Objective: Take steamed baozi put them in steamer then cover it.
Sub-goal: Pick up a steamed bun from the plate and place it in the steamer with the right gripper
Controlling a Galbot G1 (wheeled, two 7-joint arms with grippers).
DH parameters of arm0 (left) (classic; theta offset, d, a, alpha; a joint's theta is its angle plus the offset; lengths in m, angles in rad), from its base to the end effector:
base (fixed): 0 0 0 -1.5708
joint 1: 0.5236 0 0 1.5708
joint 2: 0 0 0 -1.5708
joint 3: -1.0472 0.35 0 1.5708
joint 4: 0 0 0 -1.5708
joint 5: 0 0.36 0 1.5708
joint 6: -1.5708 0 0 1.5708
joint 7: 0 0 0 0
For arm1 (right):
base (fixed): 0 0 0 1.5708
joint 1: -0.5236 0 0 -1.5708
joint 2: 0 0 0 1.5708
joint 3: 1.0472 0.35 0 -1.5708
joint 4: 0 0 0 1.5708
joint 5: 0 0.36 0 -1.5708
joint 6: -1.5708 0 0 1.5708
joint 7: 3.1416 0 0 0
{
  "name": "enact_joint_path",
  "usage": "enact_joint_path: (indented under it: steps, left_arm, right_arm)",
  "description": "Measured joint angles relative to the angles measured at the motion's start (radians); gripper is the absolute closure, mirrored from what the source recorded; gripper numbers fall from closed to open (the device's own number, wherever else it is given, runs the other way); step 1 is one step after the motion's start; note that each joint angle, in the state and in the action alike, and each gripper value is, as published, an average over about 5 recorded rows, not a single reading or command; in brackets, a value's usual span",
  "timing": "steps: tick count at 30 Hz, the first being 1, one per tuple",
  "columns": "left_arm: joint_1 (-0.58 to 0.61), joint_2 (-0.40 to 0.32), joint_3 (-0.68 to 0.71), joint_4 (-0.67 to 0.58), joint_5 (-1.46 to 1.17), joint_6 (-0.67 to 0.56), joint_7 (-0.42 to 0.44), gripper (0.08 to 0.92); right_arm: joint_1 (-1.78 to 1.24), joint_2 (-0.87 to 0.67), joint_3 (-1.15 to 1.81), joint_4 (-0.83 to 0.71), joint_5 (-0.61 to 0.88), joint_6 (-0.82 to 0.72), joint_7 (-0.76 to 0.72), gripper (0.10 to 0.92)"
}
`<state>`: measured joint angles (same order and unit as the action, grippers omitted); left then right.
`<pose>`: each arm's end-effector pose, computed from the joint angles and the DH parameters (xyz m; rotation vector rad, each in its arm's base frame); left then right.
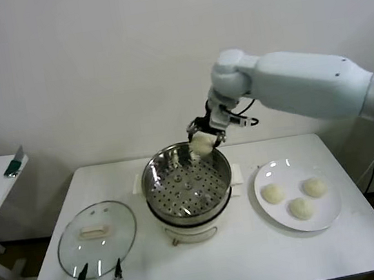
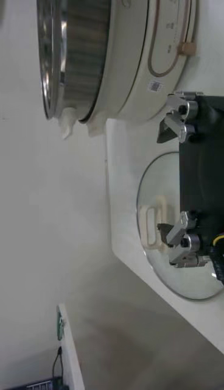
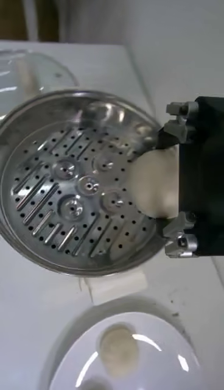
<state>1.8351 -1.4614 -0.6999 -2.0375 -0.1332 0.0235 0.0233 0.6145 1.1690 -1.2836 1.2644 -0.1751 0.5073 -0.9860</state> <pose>0.0951 0.0766 -0.3519 0.1091 -2.8104 -0.0787 0.5576 0.1278 -0.0299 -1.8973 0.4331 -2.3525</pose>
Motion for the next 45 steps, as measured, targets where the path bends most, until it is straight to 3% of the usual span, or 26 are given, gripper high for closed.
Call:
enact_joint_path:
  steps: [14,24,31,38,45]
  left_arm:
    - [-0.007,0.005,-0.002,-0.008,-0.002,0.007,0.000,0.177]
    - [-0.009,0.005,-0.004,-0.015,-0.015,0.007,0.000,0.177]
    - [-0.013,0.005,-0.005,-0.017,-0.017,0.010,0.000,0.177]
    - [-0.015,0.005,-0.003,-0.017,-0.017,0.013,-0.001,0.177]
    - [-0.021,0.004,-0.003,-0.024,-0.017,0.022,0.001,0.177]
  right_arm:
    - [-0.147,0.128,0.077,-0.181,-0.239,0.122,0.084,0.287]
    - [-0.189,0.203,0.076,-0.294,-0.262,0.159,0.087,0.287]
    - [-0.193,0.224,0.076,-0.334,-0.256,0.182,0.096,0.211]
    - [-0.147,0.198,0.065,-0.310,-0.180,0.180,0.072,0.203]
    - [0.027,0.079,-0.065,-0.227,0.117,0.061,-0.004,0.203]
